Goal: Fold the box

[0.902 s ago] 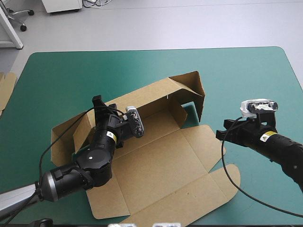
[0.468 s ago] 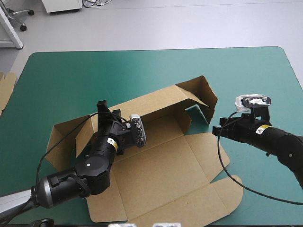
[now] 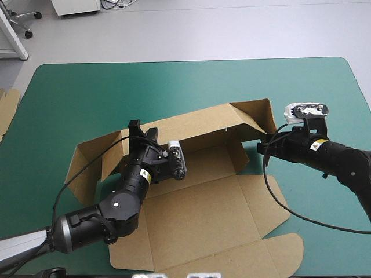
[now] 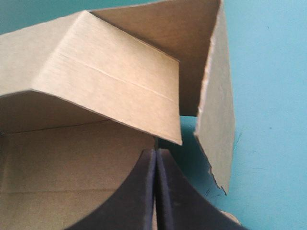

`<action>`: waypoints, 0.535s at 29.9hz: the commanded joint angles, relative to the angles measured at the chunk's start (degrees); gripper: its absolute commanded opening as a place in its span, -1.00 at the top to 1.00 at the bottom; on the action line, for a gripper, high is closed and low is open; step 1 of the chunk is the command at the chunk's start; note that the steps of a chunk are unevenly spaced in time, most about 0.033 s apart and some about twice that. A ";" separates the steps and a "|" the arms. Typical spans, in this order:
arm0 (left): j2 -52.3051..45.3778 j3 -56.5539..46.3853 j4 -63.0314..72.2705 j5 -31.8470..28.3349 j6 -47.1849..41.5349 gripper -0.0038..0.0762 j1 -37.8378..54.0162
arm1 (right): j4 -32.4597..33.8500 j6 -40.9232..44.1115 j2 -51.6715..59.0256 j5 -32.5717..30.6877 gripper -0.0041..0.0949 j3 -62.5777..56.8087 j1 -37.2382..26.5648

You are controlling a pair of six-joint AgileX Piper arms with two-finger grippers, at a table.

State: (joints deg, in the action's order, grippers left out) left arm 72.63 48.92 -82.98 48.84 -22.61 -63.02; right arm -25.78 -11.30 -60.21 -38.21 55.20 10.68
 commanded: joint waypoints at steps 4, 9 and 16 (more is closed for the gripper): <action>1.22 2.23 -4.72 0.01 -2.06 0.94 -0.21 | -1.07 -0.48 1.37 2.70 0.98 3.21 -0.52; 2.75 3.95 -4.93 -0.12 -3.56 0.94 0.89 | -0.65 -0.48 -0.16 3.36 0.98 7.57 -0.52; 2.80 3.95 -4.47 1.25 -3.78 0.94 3.75 | 0.43 -0.48 -9.28 2.30 0.99 16.63 -0.72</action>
State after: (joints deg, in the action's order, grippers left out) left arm 76.98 50.87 -84.09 47.96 -24.97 -59.59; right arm -25.36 -11.30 -66.89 -38.31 66.96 10.68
